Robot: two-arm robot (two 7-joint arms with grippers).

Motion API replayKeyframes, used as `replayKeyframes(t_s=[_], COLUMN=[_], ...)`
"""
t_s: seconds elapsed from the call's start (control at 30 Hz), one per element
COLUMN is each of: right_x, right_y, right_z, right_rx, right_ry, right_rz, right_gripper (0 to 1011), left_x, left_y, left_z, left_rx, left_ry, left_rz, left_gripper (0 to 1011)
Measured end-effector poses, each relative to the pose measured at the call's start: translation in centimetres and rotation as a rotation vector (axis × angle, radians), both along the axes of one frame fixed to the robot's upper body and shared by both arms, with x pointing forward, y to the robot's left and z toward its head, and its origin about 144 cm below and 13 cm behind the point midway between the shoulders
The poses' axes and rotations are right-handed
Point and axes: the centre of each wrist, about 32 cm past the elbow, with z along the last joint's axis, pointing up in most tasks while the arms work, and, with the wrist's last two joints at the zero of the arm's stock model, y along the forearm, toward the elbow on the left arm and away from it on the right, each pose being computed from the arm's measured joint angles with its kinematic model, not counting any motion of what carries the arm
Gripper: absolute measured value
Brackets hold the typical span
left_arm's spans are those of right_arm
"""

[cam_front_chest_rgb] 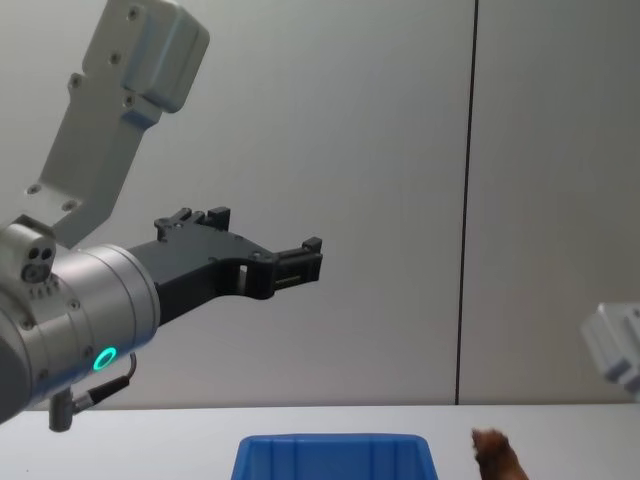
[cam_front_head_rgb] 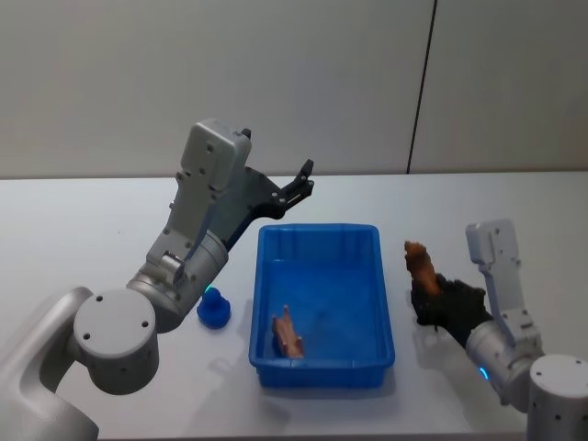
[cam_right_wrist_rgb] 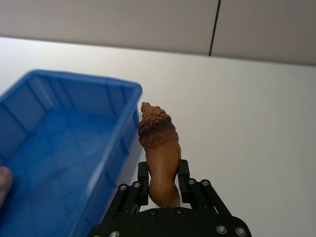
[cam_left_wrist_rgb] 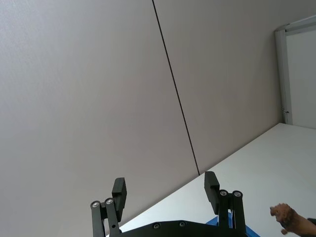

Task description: Pick up the two dolls from the table and place them into the box.

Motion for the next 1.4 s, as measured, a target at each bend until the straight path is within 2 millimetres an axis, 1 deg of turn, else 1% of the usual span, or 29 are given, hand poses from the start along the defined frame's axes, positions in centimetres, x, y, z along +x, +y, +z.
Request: replayKeyframes(t_s=[0.4,0.6,0.67,0.7,0.77,0.8,0.87,0.93,0.97,1.0,1.03,1.13,1.2,1.23,1.27,1.4], right_x=[0.2,0.7,0.9,1.1,1.3,1.5,1.7,2.0,2.1,2.2,2.3,2.5,2.6,2.6,2.6,2.6], right_y=[0.5,1.2,1.5,1.7,1.9,2.2,2.5,2.9,2.9,3.1,3.1,3.3,3.3,3.4,3.4,3.2], right_z=[1.6,2.5,2.6,2.6,2.7,2.8,2.8,2.8,2.8,2.8,2.8,2.8,2.8,2.7,2.7,2.6], right_rx=[0.021,0.044,0.050,0.055,0.061,0.066,0.072,0.079,0.081,0.084,0.085,0.088,0.089,0.089,0.088,0.085], right_ry=[-0.153,-0.225,-0.236,-0.245,-0.255,-0.262,-0.267,-0.274,-0.275,-0.275,-0.275,-0.275,-0.273,-0.271,-0.269,-0.261], right_rz=[0.110,0.202,0.223,0.243,0.267,0.288,0.308,0.337,0.344,0.357,0.360,0.368,0.369,0.368,0.366,0.343], right_gripper=[333,333,349,403,440,482,516,624,624,687,687,797,836,890,899,998], left_x=[0.0,0.0,0.0,0.0,0.0,0.0,0.0,0.0,0.0,0.0,0.0,0.0,0.0,0.0,0.0,0.0], left_y=[0.0,0.0,0.0,0.0,0.0,0.0,0.0,0.0,0.0,0.0,0.0,0.0,0.0,0.0,0.0,0.0], left_z=[0.0,0.0,0.0,0.0,0.0,0.0,0.0,0.0,0.0,0.0,0.0,0.0,0.0,0.0,0.0,0.0], left_rx=[0.000,0.000,0.000,0.000,0.000,0.000,0.000,0.000,0.000,0.000,0.000,0.000,0.000,0.000,0.000,0.000], left_ry=[0.000,0.000,0.000,0.000,0.000,0.000,0.000,0.000,0.000,0.000,0.000,0.000,0.000,0.000,0.000,0.000], left_rz=[0.000,0.000,0.000,0.000,0.000,0.000,0.000,0.000,0.000,0.000,0.000,0.000,0.000,0.000,0.000,0.000], left_gripper=[1001,1001,1001,1001,1001,1001,1001,1001,1001,1001,1001,1001,1001,1001,1001,1001])
